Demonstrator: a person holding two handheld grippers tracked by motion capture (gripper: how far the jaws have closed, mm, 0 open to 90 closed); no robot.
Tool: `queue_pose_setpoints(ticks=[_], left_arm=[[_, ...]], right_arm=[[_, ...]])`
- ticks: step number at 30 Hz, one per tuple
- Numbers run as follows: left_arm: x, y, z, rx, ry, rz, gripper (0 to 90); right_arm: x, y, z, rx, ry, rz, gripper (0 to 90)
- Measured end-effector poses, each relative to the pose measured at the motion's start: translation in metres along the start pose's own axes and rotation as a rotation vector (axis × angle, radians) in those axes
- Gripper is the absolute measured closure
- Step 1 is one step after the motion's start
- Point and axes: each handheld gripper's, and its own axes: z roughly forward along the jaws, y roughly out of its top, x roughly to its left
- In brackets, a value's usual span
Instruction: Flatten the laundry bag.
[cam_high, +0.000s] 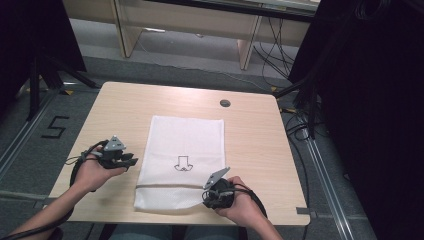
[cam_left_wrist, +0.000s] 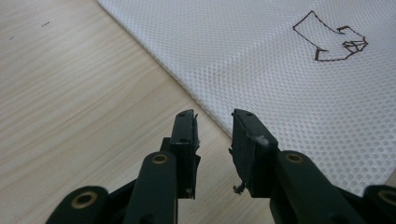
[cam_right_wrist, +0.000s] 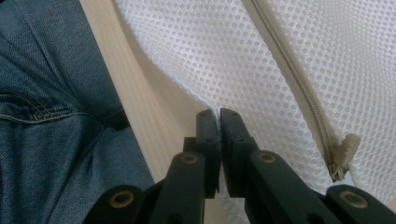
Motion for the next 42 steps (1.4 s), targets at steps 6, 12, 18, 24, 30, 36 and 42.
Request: queue_pose_setpoints(ticks=[6, 12, 18, 24, 30, 36, 42], left_arm=[[-0.006, 0.001, 0.001, -0.005, -0.012, -0.002, 69.3], [-0.011, 0.002, 0.002, -0.009, -0.019, 0.020, 68.7], [-0.019, 0.003, 0.005, -0.019, -0.033, 0.000, 67.0], [-0.022, 0.003, 0.005, -0.008, -0.041, 0.032, 65.8], [-0.021, 0.003, 0.006, -0.008, -0.042, 0.024, 65.4], [-0.027, 0.004, 0.006, -0.032, -0.073, -0.008, 65.9], [-0.046, 0.009, 0.004, -0.027, -0.163, 0.010, 77.9]], right_arm=[[0.005, 0.002, 0.004, 0.007, 0.013, -0.009, 86.8], [0.005, 0.001, 0.005, 0.010, 0.016, -0.007, 85.7], [0.007, 0.000, 0.008, 0.021, 0.018, -0.003, 83.8], [0.009, -0.001, 0.009, 0.016, 0.031, 0.015, 74.6], [0.007, -0.002, -0.004, -0.055, 0.056, 0.081, 62.4], [-0.014, -0.009, -0.024, -0.158, -0.021, 0.187, 61.3], [-0.037, -0.025, -0.022, -0.093, -0.117, 0.332, 84.8]])
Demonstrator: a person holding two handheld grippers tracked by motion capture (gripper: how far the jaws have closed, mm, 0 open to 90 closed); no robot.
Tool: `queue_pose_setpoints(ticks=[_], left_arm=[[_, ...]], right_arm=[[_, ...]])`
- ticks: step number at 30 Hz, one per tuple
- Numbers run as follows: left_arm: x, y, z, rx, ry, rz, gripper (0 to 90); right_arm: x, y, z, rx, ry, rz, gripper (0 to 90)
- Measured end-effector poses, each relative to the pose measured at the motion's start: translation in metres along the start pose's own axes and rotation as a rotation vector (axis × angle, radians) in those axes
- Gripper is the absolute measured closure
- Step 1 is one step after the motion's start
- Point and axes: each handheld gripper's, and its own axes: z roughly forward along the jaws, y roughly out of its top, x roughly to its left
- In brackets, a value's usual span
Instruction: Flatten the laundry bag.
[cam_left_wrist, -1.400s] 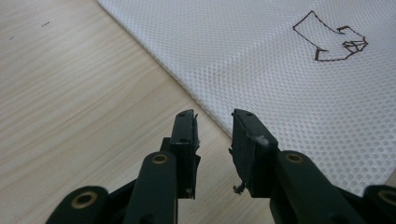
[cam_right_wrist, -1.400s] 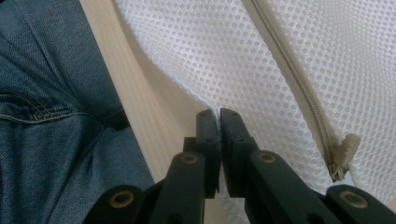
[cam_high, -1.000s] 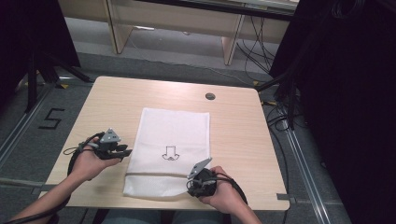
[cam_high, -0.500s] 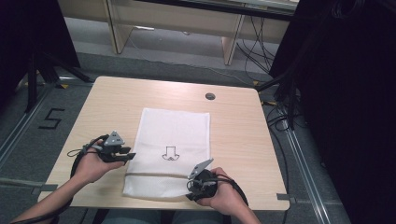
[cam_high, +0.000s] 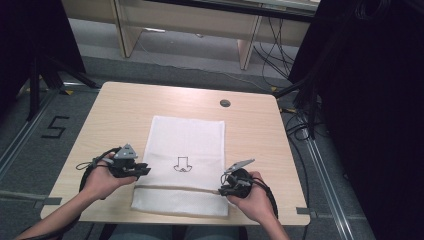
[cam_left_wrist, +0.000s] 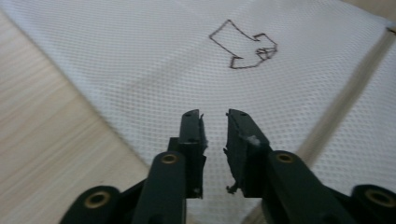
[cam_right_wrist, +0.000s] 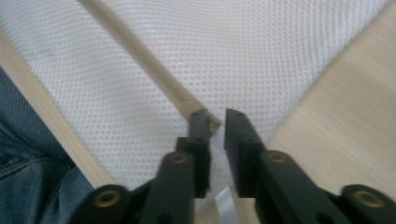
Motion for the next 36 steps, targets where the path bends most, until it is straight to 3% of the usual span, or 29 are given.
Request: queue_pose_setpoints(ticks=[1, 5, 8, 9, 10, 13, 14, 15, 20, 23, 29, 30, 31, 33, 34, 36], left_arm=[[-0.002, 0.001, 0.000, 0.010, -0.011, 0.024, 80.8], [-0.010, 0.000, 0.005, 0.036, -0.042, 0.028, 85.6], [-0.012, -0.001, 0.008, 0.077, -0.070, 0.056, 85.9], [-0.012, -0.003, 0.010, 0.101, -0.083, 0.056, 85.0], [-0.011, -0.004, 0.012, 0.110, -0.082, 0.061, 84.8], [-0.008, -0.006, 0.013, 0.143, -0.084, 0.077, 85.3], [-0.008, -0.007, 0.014, 0.149, -0.085, 0.056, 85.4], [-0.004, -0.007, 0.013, 0.207, -0.102, 0.108, 85.2], [-0.003, -0.010, 0.016, 0.222, -0.109, 0.091, 85.0], [-0.003, -0.010, 0.017, 0.249, -0.105, 0.117, 84.8], [-0.002, -0.008, 0.016, 0.238, -0.099, 0.129, 82.9], [-0.002, -0.007, 0.016, 0.228, -0.094, 0.119, 82.1], [-0.002, -0.006, 0.014, 0.217, -0.091, 0.124, 81.2], [-0.005, -0.005, 0.015, 0.138, -0.081, 0.068, 79.3], [-0.005, -0.004, 0.015, 0.120, -0.072, 0.075, 77.4], [-0.004, -0.003, 0.015, 0.098, -0.070, 0.078, 76.7]], right_arm=[[-0.004, -0.001, 0.002, 0.000, 0.000, 0.016, 87.4], [-0.012, -0.001, 0.007, 0.026, -0.054, 0.038, 90.0], [-0.012, -0.001, 0.011, 0.061, -0.050, 0.063, 90.0], [-0.013, -0.001, 0.014, 0.051, -0.045, 0.034, 90.0], [-0.009, -0.001, 0.014, 0.071, -0.052, 0.056, 89.4], [-0.008, 0.000, 0.016, 0.065, -0.056, 0.005, 88.8], [-0.005, 0.000, 0.016, 0.082, -0.060, 0.033, 88.7], [-0.006, -0.001, 0.018, 0.077, -0.048, 0.010, 88.7], [-0.004, -0.001, 0.020, 0.086, -0.046, 0.006, 88.0], [-0.005, -0.002, 0.021, 0.081, -0.042, -0.002, 87.1], [-0.002, -0.004, 0.019, 0.077, -0.036, 0.026, 83.2], [-0.004, -0.004, 0.018, 0.043, -0.037, -0.020, 82.3], [-0.003, -0.005, 0.016, 0.028, -0.048, -0.012, 81.1], [-0.005, -0.006, 0.010, -0.007, -0.063, 0.002, 78.6], [-0.009, -0.008, 0.008, -0.050, -0.079, -0.005, 76.6], [-0.010, -0.009, 0.006, -0.048, -0.079, 0.021, 75.8]])
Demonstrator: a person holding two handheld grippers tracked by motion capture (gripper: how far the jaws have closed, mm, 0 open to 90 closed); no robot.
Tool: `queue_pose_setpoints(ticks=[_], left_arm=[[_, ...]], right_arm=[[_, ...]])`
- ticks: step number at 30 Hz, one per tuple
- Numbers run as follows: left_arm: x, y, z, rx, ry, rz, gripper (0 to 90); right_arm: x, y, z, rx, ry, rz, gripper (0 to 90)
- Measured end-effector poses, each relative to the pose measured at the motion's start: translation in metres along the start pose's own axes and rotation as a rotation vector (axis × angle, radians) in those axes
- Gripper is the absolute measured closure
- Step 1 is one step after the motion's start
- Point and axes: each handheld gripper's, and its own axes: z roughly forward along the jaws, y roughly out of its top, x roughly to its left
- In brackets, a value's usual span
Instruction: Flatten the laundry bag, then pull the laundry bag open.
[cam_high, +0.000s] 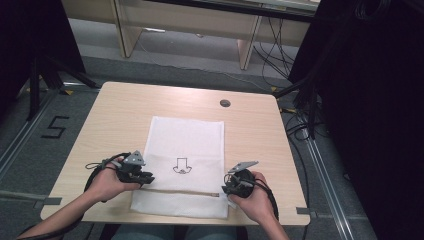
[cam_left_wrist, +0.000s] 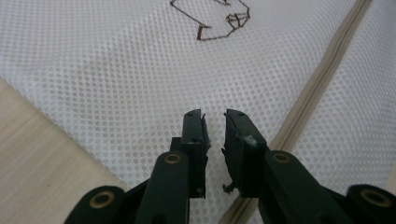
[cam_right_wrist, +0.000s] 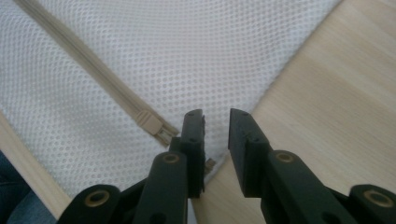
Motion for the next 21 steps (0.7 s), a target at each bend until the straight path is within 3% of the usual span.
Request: queue_pose_setpoints(ticks=[1, 2, 3, 6, 7, 11, 13, 15, 16, 17, 18, 21], left_arm=[[0.0002, 0.0000, 0.0004, -0.004, 0.001, -0.006, 76.0], [-0.0003, -0.0004, 0.0006, -0.008, -0.011, -0.017, 74.1], [0.0005, -0.0007, 0.0007, -0.005, -0.008, -0.011, 72.7], [0.0020, -0.0012, 0.0010, -0.008, 0.008, 0.002, 71.3], [0.0019, -0.0015, 0.0018, -0.019, 0.016, -0.022, 71.0], [0.0042, 0.0002, -0.0004, -0.052, 0.038, -0.006, 68.5], [0.0031, -0.0002, -0.0002, -0.068, 0.032, -0.034, 68.2], [0.0041, -0.0008, -0.0005, -0.072, 0.040, -0.021, 67.8], [0.0028, -0.0012, 0.0003, -0.089, 0.034, -0.036, 67.7], [0.0032, -0.0019, -0.0008, -0.076, 0.033, -0.026, 67.6], [0.0018, -0.0024, -0.0013, -0.077, 0.039, -0.032, 67.5], [-0.0022, -0.0009, -0.0022, -0.093, 0.026, -0.024, 67.1]], right_arm=[[-0.0038, -0.0005, 0.0002, -0.021, -0.006, -0.011, 74.8], [-0.0073, -0.0013, -0.0007, -0.037, -0.011, 0.022, 73.0], [-0.0077, -0.0012, -0.0018, -0.034, -0.008, 0.048, 71.9], [-0.0096, -0.0015, -0.0024, -0.033, -0.014, 0.061, 70.5], [-0.0096, -0.0018, -0.0021, -0.037, -0.015, 0.072, 70.1], [-0.0103, -0.0035, -0.0028, -0.042, -0.013, 0.074, 70.2], [-0.0098, -0.0042, -0.0033, -0.042, -0.013, 0.074, 70.3], [-0.0093, -0.0039, -0.0037, -0.042, -0.013, 0.060, 71.1], [-0.0089, -0.0032, -0.0043, -0.049, -0.020, 0.047, 71.5], [-0.0085, -0.0028, -0.0040, -0.065, -0.029, 0.049, 72.2], [-0.0088, -0.0025, -0.0031, -0.086, -0.037, 0.037, 73.1], [-0.0062, 0.0006, -0.0074, -0.072, -0.019, 0.043, 79.5]])
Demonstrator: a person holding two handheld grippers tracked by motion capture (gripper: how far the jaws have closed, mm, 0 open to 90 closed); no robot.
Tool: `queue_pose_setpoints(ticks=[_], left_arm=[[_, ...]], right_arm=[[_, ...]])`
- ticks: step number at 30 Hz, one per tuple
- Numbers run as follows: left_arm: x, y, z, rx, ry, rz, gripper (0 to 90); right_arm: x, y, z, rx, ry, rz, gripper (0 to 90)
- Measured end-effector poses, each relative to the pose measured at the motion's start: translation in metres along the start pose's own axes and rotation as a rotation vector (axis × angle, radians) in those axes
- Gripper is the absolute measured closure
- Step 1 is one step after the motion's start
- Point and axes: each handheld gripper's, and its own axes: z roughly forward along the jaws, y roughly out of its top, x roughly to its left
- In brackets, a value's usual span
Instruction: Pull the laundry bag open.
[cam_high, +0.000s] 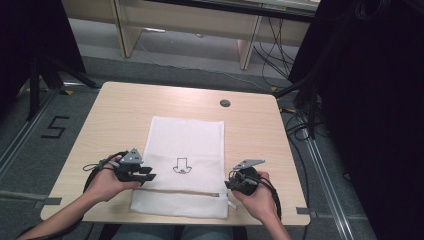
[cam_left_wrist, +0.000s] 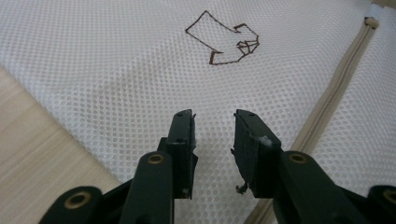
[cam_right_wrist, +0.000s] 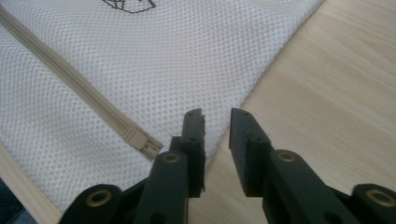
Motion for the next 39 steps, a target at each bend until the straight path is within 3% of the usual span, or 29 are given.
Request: queue_pose_setpoints(ticks=[1, 2, 3, 5, 6, 7, 9, 10, 11, 13, 15, 17, 18, 19, 20, 22, 23, 25, 28, 30, 31, 32, 34, 35, 36, 37, 39], left_arm=[[-0.003, 0.001, 0.002, -0.022, -0.004, -0.016, 67.0], [-0.002, 0.001, 0.001, -0.002, -0.010, 0.006, 66.8], [-0.004, 0.001, 0.003, -0.012, -0.016, -0.005, 66.9], [-0.004, 0.002, 0.005, -0.003, -0.023, 0.010, 66.9], [-0.004, 0.002, 0.006, 0.003, -0.020, 0.031, 67.0], [-0.006, 0.002, 0.007, -0.002, -0.029, 0.006, 67.0], [-0.004, 0.002, 0.006, 0.011, -0.017, 0.062, 66.7], [-0.006, 0.002, 0.006, 0.003, -0.014, 0.044, 66.5], [-0.006, 0.002, 0.005, 0.003, -0.011, 0.062, 66.5], [-0.007, 0.000, 0.004, -0.015, -0.007, 0.045, 66.7], [-0.004, 0.000, 0.003, -0.003, -0.003, 0.084, 66.6], [-0.004, 0.000, 0.003, -0.005, -0.007, 0.076, 66.6], [-0.007, 0.001, 0.004, -0.019, -0.012, 0.044, 66.3], [-0.007, 0.001, 0.004, -0.019, -0.012, 0.044, 66.0], [-0.006, 0.002, 0.004, -0.010, -0.014, 0.081, 66.0], [-0.009, 0.003, 0.007, -0.026, -0.026, 0.068, 64.5], [-0.008, 0.005, 0.007, -0.018, -0.026, 0.103, 64.0], [-0.011, 0.006, 0.011, -0.014, -0.031, 0.097, 63.6], [-0.013, 0.008, 0.015, -0.004, -0.041, 0.132, 62.7], [-0.015, 0.009, 0.017, 0.002, -0.043, 0.128, 62.4], [-0.017, 0.009, 0.019, -0.010, -0.054, 0.098, 62.2], [-0.017, 0.009, 0.019, -0.001, -0.056, 0.102, 61.8], [-0.020, 0.010, 0.020, -0.012, -0.061, 0.084, 61.7], [-0.019, 0.011, 0.020, -0.012, -0.067, 0.110, 61.4], [-0.021, 0.011, 0.021, -0.018, -0.070, 0.090, 61.2], [-0.020, 0.012, 0.021, -0.006, -0.071, 0.109, 61.2], [-0.022, 0.014, 0.023, -0.027, -0.085, 0.101, 60.8]], right_arm=[[0.000, 0.000, 0.000, 0.007, 0.007, -0.019, 81.6], [0.001, 0.000, 0.002, 0.003, 0.013, -0.042, 84.9], [0.002, 0.001, 0.000, 0.041, 0.013, -0.063, 88.0], [0.005, 0.000, 0.001, 0.053, 0.011, -0.107, 90.0], [0.007, 0.000, 0.000, 0.074, 0.012, -0.094, 90.0], [0.007, 0.001, 0.000, 0.067, 0.010, -0.117, 90.0], [0.010, 0.002, -0.002, 0.075, 0.017, -0.095, 90.0], [0.011, 0.002, -0.002, 0.077, 0.021, -0.085, 90.0], [0.012, 0.003, -0.003, 0.085, 0.026, -0.070, 90.0], [0.012, 0.004, -0.002, 0.072, 0.023, -0.083, 90.0], [0.014, 0.007, -0.001, 0.073, 0.038, -0.064, 90.0], [0.015, 0.007, -0.001, 0.084, 0.045, -0.047, 90.0], [0.017, 0.007, 0.001, 0.104, 0.054, -0.025, 90.0], [0.017, 0.007, 0.001, 0.104, 0.054, -0.025, 90.0], [0.016, 0.006, 0.003, 0.104, 0.060, -0.035, 90.0], [0.015, 0.005, 0.005, 0.117, 0.073, -0.013, 90.0], [0.015, 0.005, 0.005, 0.129, 0.075, 0.005, 90.0], [0.016, 0.005, 0.006, 0.158, 0.073, 0.043, 90.0], [0.013, 0.004, 0.010, 0.170, 0.089, 0.021, 90.0], [0.015, 0.003, 0.011, 0.208, 0.077, 0.044, 90.0], [0.013, 0.002, 0.013, 0.201, 0.084, 0.009, 90.0], [0.012, 0.002, 0.015, 0.216, 0.072, -0.014, 90.0], [0.013, 0.002, 0.015, 0.220, 0.069, -0.018, 90.0], [0.015, 0.001, 0.016, 0.236, 0.058, -0.001, 90.0], [0.014, 0.001, 0.017, 0.229, 0.056, -0.022, 90.0], [0.014, 0.001, 0.017, 0.229, 0.056, -0.022, 90.0], [0.015, 0.001, 0.020, 0.247, 0.064, -0.033, 90.0]])
